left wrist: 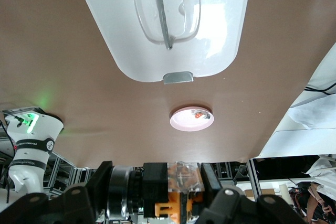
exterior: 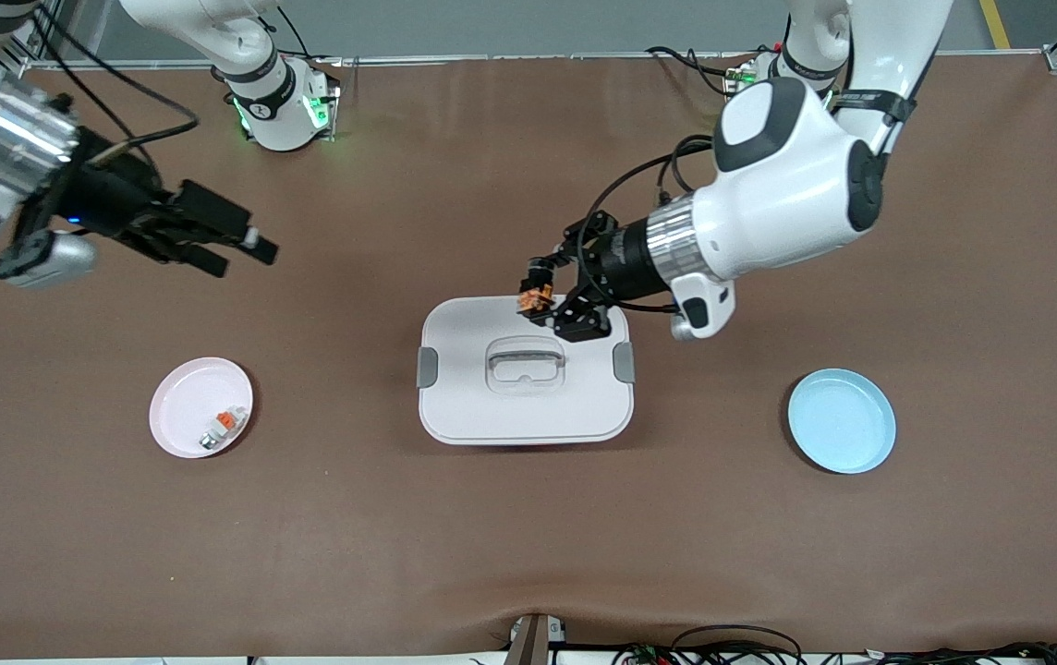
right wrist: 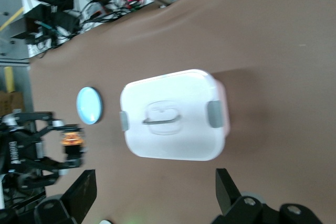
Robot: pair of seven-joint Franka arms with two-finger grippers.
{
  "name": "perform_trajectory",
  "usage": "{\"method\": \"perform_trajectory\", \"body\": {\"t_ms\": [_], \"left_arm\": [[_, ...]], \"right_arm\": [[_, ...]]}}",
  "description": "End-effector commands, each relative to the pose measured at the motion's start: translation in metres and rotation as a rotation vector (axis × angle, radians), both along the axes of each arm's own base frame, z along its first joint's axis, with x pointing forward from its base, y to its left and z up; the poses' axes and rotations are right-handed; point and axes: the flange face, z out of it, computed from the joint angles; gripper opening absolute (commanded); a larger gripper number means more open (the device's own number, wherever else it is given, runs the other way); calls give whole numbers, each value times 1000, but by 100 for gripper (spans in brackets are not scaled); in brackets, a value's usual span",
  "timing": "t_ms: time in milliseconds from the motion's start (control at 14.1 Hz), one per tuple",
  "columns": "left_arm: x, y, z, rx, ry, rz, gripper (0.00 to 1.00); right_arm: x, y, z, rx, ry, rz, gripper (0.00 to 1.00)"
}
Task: Transfer orange switch to right arm and place
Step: 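Carry the switch over the box while the right gripper reaches toward it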
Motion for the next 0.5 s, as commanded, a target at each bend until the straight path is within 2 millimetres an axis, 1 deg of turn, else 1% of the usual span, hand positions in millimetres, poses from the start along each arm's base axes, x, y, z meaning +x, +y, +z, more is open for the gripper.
{"method": "perform_trajectory", "body": {"t_ms": [0,71,213,284,355,426], "left_arm": [[-7,-26,1,-33,16,37,26],[-10,-37,-5,-38,17,45,26],[-22,-57,-7,-43,11,38,26],[-26,-64,-11,-41,11,30,26],[-31,-71,-12,-42,6,25,26],[-35,-77,-16,-41,6,21,26]], "right_arm": [[-11,30,-19,34,-16,-6,100],[-13,41,-28,34,-29,-6,100],[-15,58,-48,29,-58,8,100],[-18,72,-51,30,-66,22,100],[-18,81,-59,24,-61,35,100],[-18,82,-62,22,-57,40,100]]}}
